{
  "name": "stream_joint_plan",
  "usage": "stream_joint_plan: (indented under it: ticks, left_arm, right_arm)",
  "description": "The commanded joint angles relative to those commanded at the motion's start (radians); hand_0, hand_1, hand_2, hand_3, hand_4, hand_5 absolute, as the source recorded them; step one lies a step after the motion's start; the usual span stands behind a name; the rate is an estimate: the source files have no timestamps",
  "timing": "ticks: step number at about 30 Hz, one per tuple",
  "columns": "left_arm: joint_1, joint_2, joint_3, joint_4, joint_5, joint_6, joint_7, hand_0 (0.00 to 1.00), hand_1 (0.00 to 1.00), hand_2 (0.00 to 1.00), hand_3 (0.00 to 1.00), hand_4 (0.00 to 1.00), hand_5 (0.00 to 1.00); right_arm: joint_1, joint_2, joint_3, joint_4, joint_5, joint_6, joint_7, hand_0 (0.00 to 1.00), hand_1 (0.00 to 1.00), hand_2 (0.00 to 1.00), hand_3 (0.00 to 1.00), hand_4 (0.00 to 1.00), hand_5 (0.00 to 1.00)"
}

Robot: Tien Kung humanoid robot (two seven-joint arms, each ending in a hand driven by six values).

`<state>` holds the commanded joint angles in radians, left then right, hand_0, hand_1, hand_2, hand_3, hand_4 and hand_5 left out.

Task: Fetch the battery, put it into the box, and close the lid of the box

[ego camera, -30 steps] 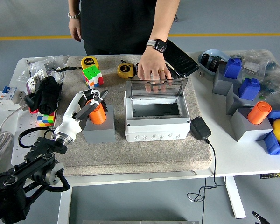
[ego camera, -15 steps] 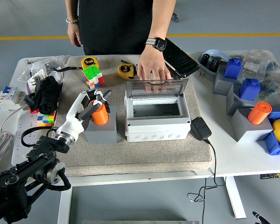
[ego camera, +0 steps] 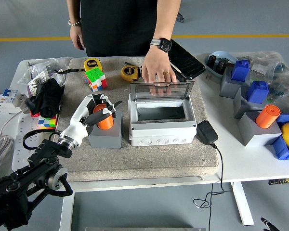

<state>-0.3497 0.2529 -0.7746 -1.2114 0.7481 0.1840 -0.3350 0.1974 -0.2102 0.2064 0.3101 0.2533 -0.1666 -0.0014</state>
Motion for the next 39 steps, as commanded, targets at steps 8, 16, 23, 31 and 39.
stream_joint_plan:
  ticks: [8,16,23,31,39]
  left_arm:
    - [-0.002,-0.003,-0.002,0.001,0.019,0.009,0.0,0.05,0.146,0.195,0.18,0.969,0.002]
    - [-0.005,-0.004,-0.003,-0.003,0.016,0.011,0.004,0.038,0.105,0.179,0.124,0.947,0.002]
    - [-0.005,0.0,-0.025,-0.048,0.034,0.017,0.036,0.039,0.105,0.179,0.126,0.943,0.002]
    - [-0.013,0.013,-0.066,-0.123,0.069,0.017,0.088,0.039,0.103,0.179,0.127,0.942,0.002]
    - [-0.04,0.041,-0.073,-0.217,0.116,0.015,0.152,0.038,0.104,0.177,0.121,0.931,0.002]
  right_arm:
    - [0.0,0.0,-0.001,-0.001,0.001,0.001,0.0,0.58,0.639,0.653,0.581,0.946,0.499]
    - [0.001,0.0,0.001,0.0,0.0,0.001,0.003,0.581,0.639,0.653,0.58,0.946,0.497]
    - [-0.001,-0.001,0.004,0.0,0.0,0.0,0.006,0.582,0.639,0.653,0.58,0.946,0.496]
    - [0.0,-0.001,0.007,0.0,-0.002,0.0,0.006,0.583,0.639,0.653,0.58,0.946,0.496]
    - [-0.001,-0.003,0.01,0.001,-0.001,-0.001,0.007,0.581,0.639,0.653,0.58,0.947,0.494]
